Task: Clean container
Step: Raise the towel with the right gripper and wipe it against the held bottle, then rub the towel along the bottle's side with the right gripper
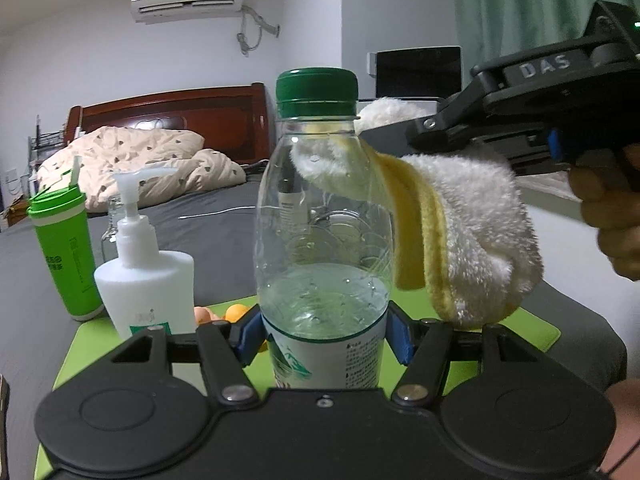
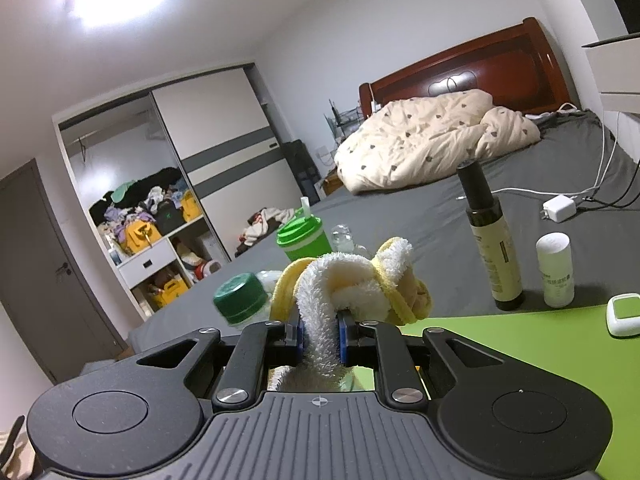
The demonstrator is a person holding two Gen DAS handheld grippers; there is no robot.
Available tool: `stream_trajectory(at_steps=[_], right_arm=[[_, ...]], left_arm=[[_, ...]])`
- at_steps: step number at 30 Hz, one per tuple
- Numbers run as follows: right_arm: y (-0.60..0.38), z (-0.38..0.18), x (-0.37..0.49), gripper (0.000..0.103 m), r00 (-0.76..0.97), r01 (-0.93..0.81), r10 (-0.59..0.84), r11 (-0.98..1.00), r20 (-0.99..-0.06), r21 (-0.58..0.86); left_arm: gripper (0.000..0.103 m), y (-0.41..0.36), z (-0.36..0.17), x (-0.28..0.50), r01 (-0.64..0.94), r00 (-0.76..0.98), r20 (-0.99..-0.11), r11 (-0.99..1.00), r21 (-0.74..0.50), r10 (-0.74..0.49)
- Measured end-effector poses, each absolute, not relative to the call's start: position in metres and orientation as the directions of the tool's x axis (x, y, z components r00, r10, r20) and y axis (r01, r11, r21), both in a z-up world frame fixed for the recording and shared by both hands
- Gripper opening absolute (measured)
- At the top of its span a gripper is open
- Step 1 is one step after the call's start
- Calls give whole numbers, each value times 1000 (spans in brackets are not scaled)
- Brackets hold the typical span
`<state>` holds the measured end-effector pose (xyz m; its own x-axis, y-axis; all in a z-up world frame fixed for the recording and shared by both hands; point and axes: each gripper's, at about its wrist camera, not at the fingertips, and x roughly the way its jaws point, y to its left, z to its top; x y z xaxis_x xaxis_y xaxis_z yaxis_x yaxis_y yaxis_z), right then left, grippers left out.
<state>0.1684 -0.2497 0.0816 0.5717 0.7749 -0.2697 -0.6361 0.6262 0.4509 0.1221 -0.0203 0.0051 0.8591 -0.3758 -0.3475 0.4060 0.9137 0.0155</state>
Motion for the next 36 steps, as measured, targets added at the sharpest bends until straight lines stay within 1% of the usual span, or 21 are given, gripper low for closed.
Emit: stream_trajectory(at_steps=[6, 10, 22, 28, 36], right_arm=[[-254, 73, 182, 15, 535, -648, 793, 607, -292, 460], [-255, 64, 185, 15, 523, -647, 794, 606, -310, 463], [-255, 37, 192, 16, 492, -636, 791, 612, -363, 471], [-256, 15, 197, 16, 475, -615, 785, 619, -397, 488], [-264, -10, 205, 16, 450, -601, 799, 601, -398, 528]], left_arm=[[60, -13, 6, 124, 490, 817, -366, 871, 35, -445], [60, -14, 7, 124, 513, 802, -378, 857, 41, -462], [60, -16, 4, 129, 531, 796, -375, 846, 56, -475], [60, -15, 5, 130, 528, 796, -375, 848, 47, -475], [60, -14, 6, 129, 528, 795, -375, 848, 41, -477]])
